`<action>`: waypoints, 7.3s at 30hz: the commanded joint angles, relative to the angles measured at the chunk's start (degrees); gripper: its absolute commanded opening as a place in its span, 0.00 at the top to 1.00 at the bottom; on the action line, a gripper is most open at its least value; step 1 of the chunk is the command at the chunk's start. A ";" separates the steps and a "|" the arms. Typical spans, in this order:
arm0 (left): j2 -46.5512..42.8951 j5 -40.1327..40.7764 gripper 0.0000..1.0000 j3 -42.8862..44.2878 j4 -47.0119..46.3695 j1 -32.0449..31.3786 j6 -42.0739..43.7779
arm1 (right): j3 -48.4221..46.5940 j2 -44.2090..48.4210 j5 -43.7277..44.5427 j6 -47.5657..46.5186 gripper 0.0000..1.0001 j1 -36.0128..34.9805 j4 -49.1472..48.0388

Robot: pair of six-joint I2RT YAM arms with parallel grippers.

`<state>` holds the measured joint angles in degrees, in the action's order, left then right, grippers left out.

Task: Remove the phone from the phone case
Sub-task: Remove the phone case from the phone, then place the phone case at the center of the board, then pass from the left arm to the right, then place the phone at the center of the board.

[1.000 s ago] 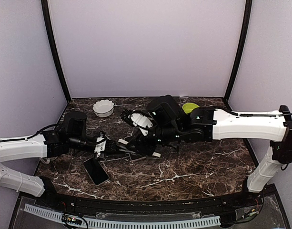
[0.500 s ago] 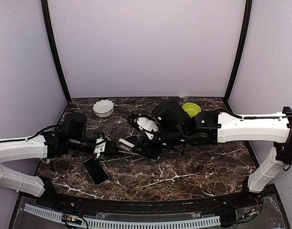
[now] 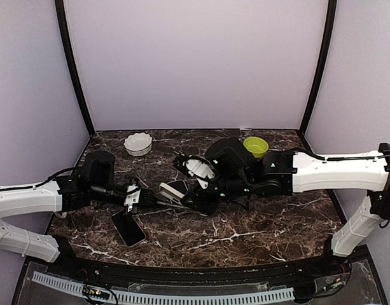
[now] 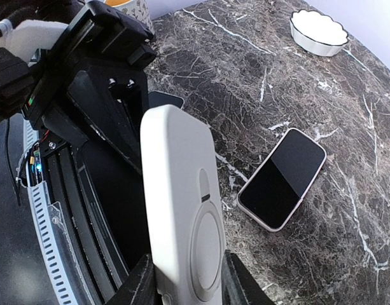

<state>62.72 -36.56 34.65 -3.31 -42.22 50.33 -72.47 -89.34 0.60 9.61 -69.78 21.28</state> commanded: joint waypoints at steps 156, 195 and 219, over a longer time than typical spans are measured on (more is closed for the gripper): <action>-4.82 -4.91 0.98 1.03 -5.30 4.96 -5.66 | 14.93 7.06 -6.75 -29.30 1.00 5.11 -21.01; -8.78 4.65 0.01 -3.81 -15.67 4.95 -9.81 | 41.88 12.65 -20.16 47.95 1.00 33.49 -38.45; -8.84 4.52 0.01 -3.73 -14.57 4.95 -8.93 | 42.02 -9.78 -37.31 75.79 1.00 46.33 -69.88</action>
<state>54.54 -31.90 31.40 -17.93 -37.15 40.91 -27.79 -96.68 -36.42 82.74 -24.88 -42.22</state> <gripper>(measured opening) 0.988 0.070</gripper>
